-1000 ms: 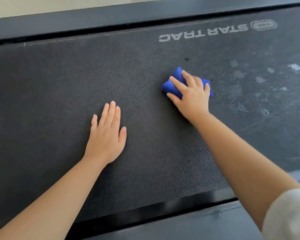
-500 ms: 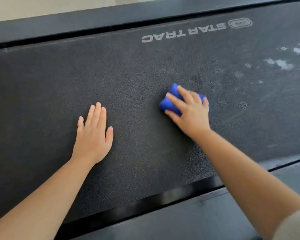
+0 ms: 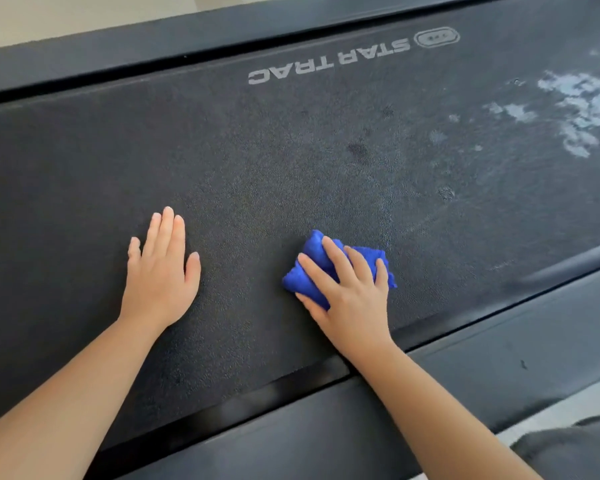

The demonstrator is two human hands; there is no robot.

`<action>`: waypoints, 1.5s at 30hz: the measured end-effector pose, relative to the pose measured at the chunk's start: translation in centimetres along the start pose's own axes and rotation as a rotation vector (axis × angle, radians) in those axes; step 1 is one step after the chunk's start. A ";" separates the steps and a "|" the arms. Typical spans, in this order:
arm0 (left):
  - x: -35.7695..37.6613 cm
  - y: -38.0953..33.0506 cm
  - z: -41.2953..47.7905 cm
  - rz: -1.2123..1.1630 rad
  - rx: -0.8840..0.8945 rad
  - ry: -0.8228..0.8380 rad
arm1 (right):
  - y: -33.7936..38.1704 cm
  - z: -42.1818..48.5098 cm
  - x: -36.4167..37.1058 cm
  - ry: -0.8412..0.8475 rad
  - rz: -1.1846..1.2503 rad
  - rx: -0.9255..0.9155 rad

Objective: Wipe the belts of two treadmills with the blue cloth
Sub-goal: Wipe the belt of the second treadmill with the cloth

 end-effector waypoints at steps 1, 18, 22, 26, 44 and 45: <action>0.0 0.0 0.1 0.000 -0.001 -0.001 | -0.8 0.8 0.1 0.013 0.001 -0.029; 0.0 -0.1 0.1 0.046 -0.011 0.006 | 1.4 0.0 0.7 -0.073 -0.083 0.253; -0.2 -0.2 0.1 0.055 -0.012 -0.001 | -5.5 1.1 -0.2 -0.088 -0.130 0.321; 0.0 -0.2 0.2 0.063 -0.012 0.002 | -8.0 1.5 -0.5 -0.095 -0.135 0.626; 0.1 -0.2 -0.1 0.075 -0.008 -0.027 | -5.0 0.1 -1.2 -0.019 -0.127 0.428; 0.1 -0.3 -0.1 0.078 -0.005 -0.031 | -6.8 0.3 -1.7 -0.025 -0.121 0.497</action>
Point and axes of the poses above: each hand's wrist, its own z-axis towards the middle knuckle, its own x-axis out of the palm, y = z × x, the point moved 2 cm from there along z, towards the middle knuckle, and after that the axes turned 3 degrees about x, right-handed, at the moved point
